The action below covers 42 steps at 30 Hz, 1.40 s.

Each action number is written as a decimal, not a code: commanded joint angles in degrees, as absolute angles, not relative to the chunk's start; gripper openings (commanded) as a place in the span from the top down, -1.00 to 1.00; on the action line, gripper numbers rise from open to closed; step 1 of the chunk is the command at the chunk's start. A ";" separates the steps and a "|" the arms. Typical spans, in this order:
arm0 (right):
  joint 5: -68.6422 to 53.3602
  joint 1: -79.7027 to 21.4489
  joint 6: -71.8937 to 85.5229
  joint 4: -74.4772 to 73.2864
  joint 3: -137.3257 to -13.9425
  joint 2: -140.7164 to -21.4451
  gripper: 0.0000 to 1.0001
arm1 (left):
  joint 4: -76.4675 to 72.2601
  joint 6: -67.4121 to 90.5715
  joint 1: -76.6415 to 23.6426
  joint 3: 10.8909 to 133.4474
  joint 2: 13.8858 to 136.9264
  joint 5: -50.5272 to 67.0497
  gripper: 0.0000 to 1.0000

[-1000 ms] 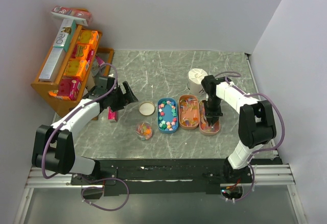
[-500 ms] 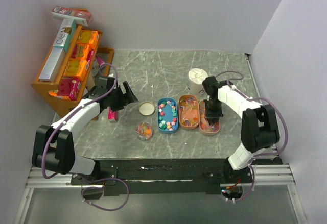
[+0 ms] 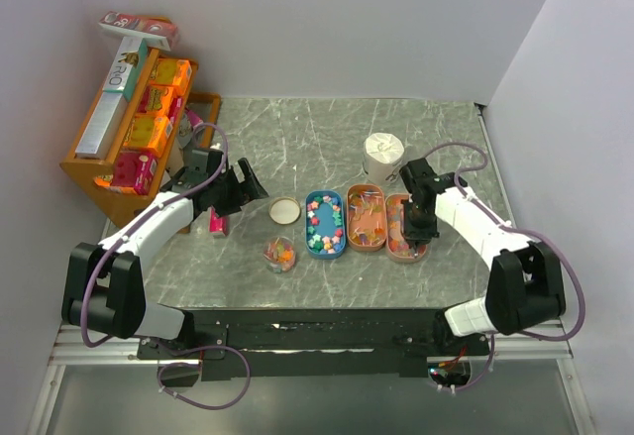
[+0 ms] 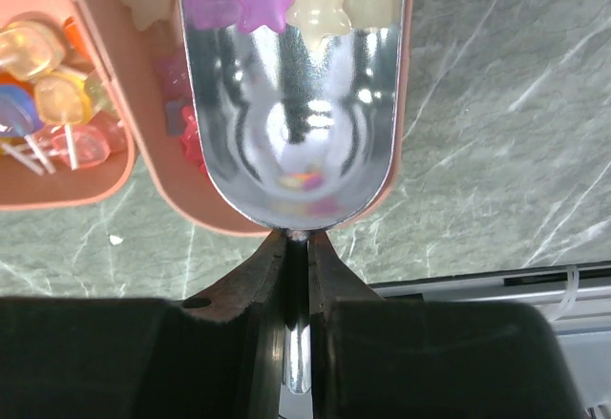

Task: Pack the candies
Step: Scoop the fake candies from the storage box.

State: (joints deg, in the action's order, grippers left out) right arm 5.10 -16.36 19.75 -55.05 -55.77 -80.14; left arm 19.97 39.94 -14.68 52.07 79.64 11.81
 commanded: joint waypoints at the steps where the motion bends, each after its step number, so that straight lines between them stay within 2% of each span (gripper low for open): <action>1: 7.21 -17.84 21.53 -53.44 -55.46 -75.59 1.00 | 18.72 40.61 -14.41 52.21 78.14 12.66 -0.93; 15: 11.15 -24.43 24.96 -55.11 -55.02 -67.77 1.00 | 19.60 40.08 -14.41 52.38 77.87 11.69 -0.93; 27: 12.04 -27.77 24.87 -56.77 -60.20 -69.78 1.00 | 19.78 39.99 -14.41 52.56 77.61 11.34 -0.93; 42: 12.83 -38.93 28.03 -59.59 -66.35 -72.07 1.00 | 19.51 40.17 -14.41 52.38 77.34 11.87 -0.93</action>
